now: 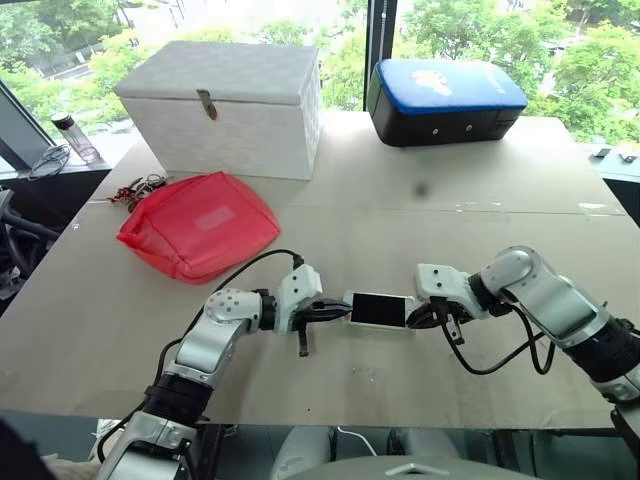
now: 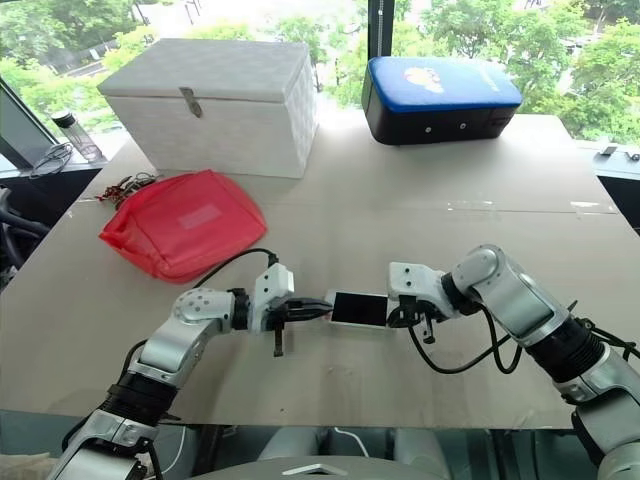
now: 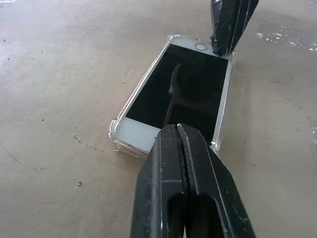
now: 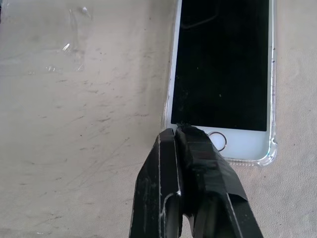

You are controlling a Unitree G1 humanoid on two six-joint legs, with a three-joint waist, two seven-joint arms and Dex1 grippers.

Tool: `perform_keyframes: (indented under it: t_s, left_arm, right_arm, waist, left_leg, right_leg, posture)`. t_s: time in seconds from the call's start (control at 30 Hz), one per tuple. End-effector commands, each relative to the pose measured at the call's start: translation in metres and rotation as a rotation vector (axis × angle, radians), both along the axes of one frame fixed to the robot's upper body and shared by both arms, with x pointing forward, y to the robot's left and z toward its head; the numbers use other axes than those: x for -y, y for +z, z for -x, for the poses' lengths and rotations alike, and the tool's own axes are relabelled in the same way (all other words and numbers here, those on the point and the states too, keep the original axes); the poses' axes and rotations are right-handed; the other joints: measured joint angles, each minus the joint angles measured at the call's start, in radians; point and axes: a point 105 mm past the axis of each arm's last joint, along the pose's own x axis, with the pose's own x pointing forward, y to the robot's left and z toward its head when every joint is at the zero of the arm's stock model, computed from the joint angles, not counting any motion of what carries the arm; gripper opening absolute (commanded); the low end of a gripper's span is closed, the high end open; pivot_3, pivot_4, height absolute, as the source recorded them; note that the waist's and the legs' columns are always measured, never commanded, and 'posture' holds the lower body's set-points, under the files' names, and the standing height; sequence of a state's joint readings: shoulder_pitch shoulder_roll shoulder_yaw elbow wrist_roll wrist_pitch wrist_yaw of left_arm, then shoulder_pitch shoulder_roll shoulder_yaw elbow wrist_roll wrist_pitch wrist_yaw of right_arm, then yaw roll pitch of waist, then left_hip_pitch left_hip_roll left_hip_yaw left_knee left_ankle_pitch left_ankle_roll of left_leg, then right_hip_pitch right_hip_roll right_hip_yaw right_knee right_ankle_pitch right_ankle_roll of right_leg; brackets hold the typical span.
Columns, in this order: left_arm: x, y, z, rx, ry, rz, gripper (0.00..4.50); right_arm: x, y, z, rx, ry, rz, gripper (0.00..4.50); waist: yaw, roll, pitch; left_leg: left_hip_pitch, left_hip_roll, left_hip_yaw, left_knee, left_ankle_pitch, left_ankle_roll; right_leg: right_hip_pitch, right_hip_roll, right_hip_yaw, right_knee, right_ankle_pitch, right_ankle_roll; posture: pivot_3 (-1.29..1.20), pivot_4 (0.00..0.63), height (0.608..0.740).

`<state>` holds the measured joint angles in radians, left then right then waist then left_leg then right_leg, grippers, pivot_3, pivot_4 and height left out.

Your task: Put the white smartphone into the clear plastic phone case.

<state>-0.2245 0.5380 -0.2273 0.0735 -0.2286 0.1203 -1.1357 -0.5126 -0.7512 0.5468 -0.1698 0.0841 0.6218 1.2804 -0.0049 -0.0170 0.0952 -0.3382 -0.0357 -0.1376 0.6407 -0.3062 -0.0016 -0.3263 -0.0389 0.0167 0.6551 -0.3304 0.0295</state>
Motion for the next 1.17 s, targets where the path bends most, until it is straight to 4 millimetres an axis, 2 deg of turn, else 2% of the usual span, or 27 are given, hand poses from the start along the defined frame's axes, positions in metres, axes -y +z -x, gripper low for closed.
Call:
perform_keyframes:
  t_s: [0.03,0.1,0.2,0.3,0.37,0.4,0.47,0.5,0.6,0.67,0.7,0.73,0.77,0.8,0.87,0.93,1.0,1.07,1.17]
  left_arm:
    - [-0.003,-0.008,0.004,-0.015,0.002,-0.014,0.0]
    - [0.0,-0.007,0.005,-0.011,0.001,-0.007,0.0]
    - [0.004,-0.002,0.006,-0.001,-0.004,0.023,0.0]
    - [0.007,0.008,0.007,0.01,-0.006,0.074,0.0]
    - [0.009,0.021,0.005,0.0,0.028,0.149,0.0]
    - [0.011,0.029,0.003,-0.003,0.048,0.196,0.0]
    - [0.01,0.042,-0.003,0.02,0.1,0.253,0.0]
    - [0.008,0.048,-0.005,0.039,0.126,0.276,0.25]
    - [0.0,0.057,-0.012,0.073,0.199,0.315,1.21]
    - [-0.01,0.065,-0.016,0.087,0.272,0.347,2.17]
    - [-0.016,0.067,-0.016,0.087,0.299,0.356,2.34]
    - [-0.022,0.069,-0.014,0.087,0.32,0.361,2.84]
    - [-0.03,0.07,-0.009,0.074,0.341,0.365,3.21]
    - [-0.039,0.07,-0.001,0.065,0.357,0.356,3.82]
    - [-0.052,0.07,0.013,0.052,0.378,0.338,4.5]
    - [-0.065,0.066,0.025,0.063,0.421,0.291,4.5]
    - [-0.077,0.056,0.041,0.003,0.473,0.243,4.5]
    - [-0.083,0.05,0.055,-0.038,0.492,0.219,4.5]
    - [-0.088,0.043,0.062,-0.057,0.541,0.218,4.5]
  right_arm:
    - [0.049,-0.097,0.049,-0.298,-0.103,0.342,0.02]
    - [0.046,-0.095,0.043,-0.249,-0.131,0.308,0.02]
    - [0.032,-0.083,0.028,-0.121,-0.179,0.164,0.02]
    - [0.013,-0.054,0.01,0.021,-0.293,-0.082,0.02]
    - [0.015,-0.037,0.001,0.199,-0.341,-0.168,0.02]
    - [0.011,-0.023,-0.002,0.267,-0.388,-0.29,0.02]
    - [0.013,-0.002,-0.002,0.303,-0.491,-0.447,0.02]
    - [0.018,0.006,-0.003,0.313,-0.552,-0.5,0.0]
    - [0.031,0.019,0.003,0.362,-0.66,-0.562,0.83]
    - [0.043,0.021,0.018,0.386,-0.704,-0.552,1.8]
    - [0.049,0.023,0.025,0.393,-0.729,-0.553,1.97]
    - [0.055,0.024,0.032,0.401,-0.748,-0.55,2.5]
    - [0.064,0.027,0.041,0.406,-0.775,-0.546,2.82]
    - [0.073,0.029,0.05,0.415,-0.798,-0.531,3.43]
    - [0.086,0.032,0.063,0.424,-0.834,-0.508,4.4]
    - [0.095,0.033,0.075,0.411,-0.855,-0.484,4.4]
    - [0.105,0.038,0.082,0.439,-0.897,-0.482,4.4]
    - [0.112,0.041,0.087,0.473,-0.91,-0.468,4.4]
    - [0.118,0.04,0.09,0.491,-0.94,-0.464,4.4]
  waist:
    - [0.0,0.0,-0.003]
    - [0.0,-0.002,-0.005]
    - [0.0,-0.004,-0.007]
    - [0.0,-0.003,-0.004]
    - [0.0,0.003,0.003]
    - [0.0,0.004,0.007]
    - [0.001,0.009,0.019]
    - [0.001,0.013,0.022]
    - [-0.003,0.019,0.032]
    - [-0.004,0.019,0.038]
    - [-0.004,0.019,0.042]
    - [-0.004,0.02,0.042]
    - [-0.005,0.02,0.043]
    - [-0.009,0.021,0.044]
    - [-0.013,0.022,0.046]
    - [-0.011,0.022,0.047]
    - [-0.007,0.022,0.049]
    - [-0.006,0.023,0.05]
    - [-0.003,0.023,0.052]
  left_leg:
    - [0.001,0.0,0.0,-0.001,0.0,0.0]
    - [0.001,0.0,0.0,-0.002,0.0,0.0]
    - [0.005,0.0,0.0,-0.005,0.0,0.0]
    - [0.005,0.0,0.0,-0.005,0.0,0.0]
    - [0.002,0.0,0.001,-0.005,0.0,0.0]
    - [-0.001,0.0,0.001,-0.004,0.0,0.0]
    - [-0.009,0.0,0.001,-0.002,0.0,-0.001]
    - [-0.014,0.0,0.001,-0.001,0.002,-0.004]
    - [-0.029,0.0,0.001,0.003,0.005,-0.008]
    - [-0.031,0.0,0.002,0.003,0.004,-0.007]
    - [-0.032,0.0,0.002,0.003,0.004,-0.007]
    - [-0.036,0.0,0.001,0.004,0.004,-0.007]
    - [-0.039,0.0,0.001,0.005,0.004,-0.007]
    - [-0.041,0.0,0.001,0.006,0.005,-0.008]
    - [-0.041,0.0,0.002,0.006,0.004,-0.007]
    - [-0.041,0.001,0.003,0.006,0.004,-0.007]
    - [-0.04,0.001,0.003,0.007,0.004,-0.007]
    - [-0.038,0.001,0.002,0.008,0.004,-0.007]
    - [-0.037,0.001,0.003,0.008,0.004,-0.007]
  right_leg:
    - [0.0,0.0,0.0,0.0,0.0,0.0]
    - [0.0,0.0,0.0,0.0,0.0,0.0]
    - [0.003,0.0,0.001,-0.001,0.0,0.0]
    - [0.004,0.0,0.002,-0.001,0.0,-0.001]
    - [0.0,0.0,0.002,-0.002,0.0,0.0]
    - [-0.002,0.0,0.002,-0.002,0.0,0.0]
    - [-0.01,0.0,0.002,0.001,0.0,0.001]
    - [-0.015,0.0,0.002,0.004,0.0,0.001]
    - [-0.029,0.001,0.001,0.007,0.0,0.0]
    - [-0.03,0.001,0.002,0.007,0.001,0.0]
    - [-0.031,0.001,0.002,0.007,0.001,0.0]
    - [-0.036,0.001,0.001,0.007,0.001,0.001]
    - [-0.038,0.001,0.0,0.007,0.0,0.001]
    - [-0.039,0.002,0.0,0.008,0.0,0.001]
    - [-0.04,0.002,0.002,0.007,0.0,0.001]
    - [-0.04,0.002,0.003,0.007,0.001,0.001]
    - [-0.039,0.002,0.003,0.008,0.001,0.0]
    - [-0.036,0.001,0.003,0.009,0.001,0.0]
    - [-0.035,0.001,0.003,0.009,0.001,0.0]
  posture:
    - [0.0,0.15,0.74]
    - [0.0,0.15,0.74]
    - [0.0,0.15,0.74]
    - [0.0,0.15,0.74]
    - [0.0,0.15,0.74]
    - [0.0,0.15,0.74]
    - [0.0,0.15,0.74]
    - [0.0,0.15,0.74]
    - [0.0,0.15,0.74]
    - [0.0,0.15,0.74]
    - [0.0,0.15,0.74]
    - [0.0,0.15,0.74]
    - [0.0,0.15,0.74]
    - [0.0,0.15,0.74]
    - [0.0,0.15,0.74]
    - [0.0,0.15,0.74]
    - [0.0,0.15,0.74]
    - [0.0,0.15,0.74]
    - [0.0,0.15,0.74]
